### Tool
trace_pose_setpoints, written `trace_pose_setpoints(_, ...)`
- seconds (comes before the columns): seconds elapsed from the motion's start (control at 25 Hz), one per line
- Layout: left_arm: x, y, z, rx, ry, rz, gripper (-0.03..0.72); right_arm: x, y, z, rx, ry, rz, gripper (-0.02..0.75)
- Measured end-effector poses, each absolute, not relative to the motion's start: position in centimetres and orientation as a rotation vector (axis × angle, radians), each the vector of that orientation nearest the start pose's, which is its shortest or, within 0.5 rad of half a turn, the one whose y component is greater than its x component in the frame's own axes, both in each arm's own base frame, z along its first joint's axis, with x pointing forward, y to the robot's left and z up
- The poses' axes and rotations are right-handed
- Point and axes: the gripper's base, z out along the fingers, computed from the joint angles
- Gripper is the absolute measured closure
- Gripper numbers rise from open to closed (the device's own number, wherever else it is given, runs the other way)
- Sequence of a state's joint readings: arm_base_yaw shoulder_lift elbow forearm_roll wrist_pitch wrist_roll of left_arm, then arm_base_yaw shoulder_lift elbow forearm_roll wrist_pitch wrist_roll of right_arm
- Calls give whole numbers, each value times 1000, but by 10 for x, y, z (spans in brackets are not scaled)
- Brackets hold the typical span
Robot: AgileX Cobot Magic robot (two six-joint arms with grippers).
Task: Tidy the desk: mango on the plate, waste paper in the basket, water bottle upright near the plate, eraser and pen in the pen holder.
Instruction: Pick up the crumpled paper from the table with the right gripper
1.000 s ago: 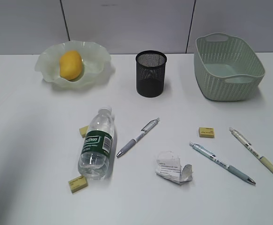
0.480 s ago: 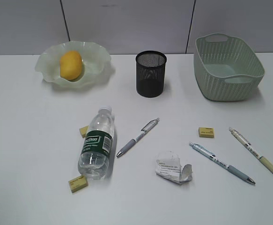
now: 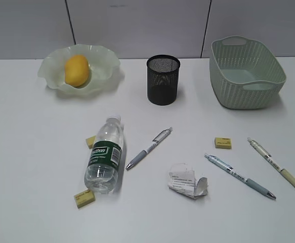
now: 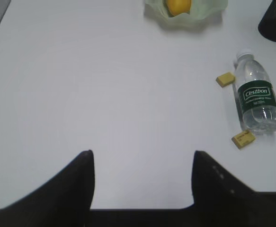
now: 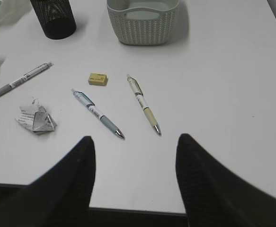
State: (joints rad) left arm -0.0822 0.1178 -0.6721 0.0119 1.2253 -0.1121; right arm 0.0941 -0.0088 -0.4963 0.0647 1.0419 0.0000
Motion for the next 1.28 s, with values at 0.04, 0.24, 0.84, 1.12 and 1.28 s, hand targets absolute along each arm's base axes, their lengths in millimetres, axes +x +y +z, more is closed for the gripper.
trace_pose_setpoints(0.04,-16,2,308,-34,2140,-100,198,-6,5,278,-98,2019,137,300)
trace_pose_setpoints(0.24,-28,2,295,-63,2092,-87,198,-6,5,278,-98,2020,137,300)
trace_pose_setpoints(0.84,-10,0,283,-162,2016,23,198,-6,5,278,-98,2020,137,300)
trace_pose_setpoints(1.12,-10,0,283,-140,2017,12,198,-6,5,278,-98,2020,137,300)
trace_pose_setpoints(1.28,-9,1,283,-71,2020,-33,198,-6,5,278,-98,2020,137,300)
